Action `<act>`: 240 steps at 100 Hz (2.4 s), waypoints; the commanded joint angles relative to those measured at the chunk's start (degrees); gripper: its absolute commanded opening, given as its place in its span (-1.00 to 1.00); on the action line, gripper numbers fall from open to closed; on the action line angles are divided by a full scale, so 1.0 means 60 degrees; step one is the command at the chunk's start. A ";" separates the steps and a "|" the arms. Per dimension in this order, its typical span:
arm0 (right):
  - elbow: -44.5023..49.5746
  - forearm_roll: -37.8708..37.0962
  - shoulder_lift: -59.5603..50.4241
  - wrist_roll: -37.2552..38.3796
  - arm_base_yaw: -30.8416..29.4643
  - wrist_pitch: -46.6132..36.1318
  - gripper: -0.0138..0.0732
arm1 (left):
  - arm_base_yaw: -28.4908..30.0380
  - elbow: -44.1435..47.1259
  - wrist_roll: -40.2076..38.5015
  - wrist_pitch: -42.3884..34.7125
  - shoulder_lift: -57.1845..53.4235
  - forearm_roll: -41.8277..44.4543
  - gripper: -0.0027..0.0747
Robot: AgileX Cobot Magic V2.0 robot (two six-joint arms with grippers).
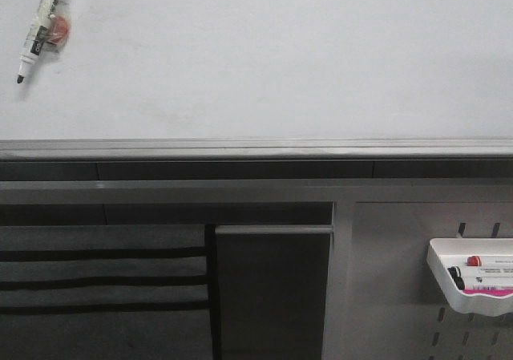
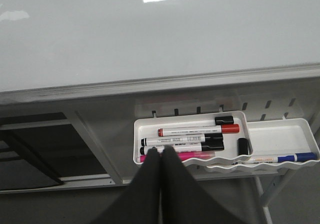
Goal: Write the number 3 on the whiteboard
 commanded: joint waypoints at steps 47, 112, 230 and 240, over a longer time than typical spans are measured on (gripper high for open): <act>-0.0538 0.2651 0.1694 -0.2082 0.1026 -0.1310 0.13 | -0.1455 -0.0542 0.0804 -0.1440 0.1886 -0.0264 0.35; -0.1252 0.3004 0.3180 -0.2546 0.2331 -0.1765 0.13 | -0.2093 -0.3663 0.0985 -0.2530 0.8211 0.0506 0.20; -0.1447 0.3065 0.3180 -0.2546 0.2331 -0.1407 0.13 | -0.2093 -0.4323 0.0985 -0.2359 0.9170 0.1010 -0.98; -0.1884 0.3172 0.3337 -0.2546 0.2331 -0.0867 0.13 | -0.2236 -0.4345 0.1514 -0.1164 0.8462 0.1010 -0.98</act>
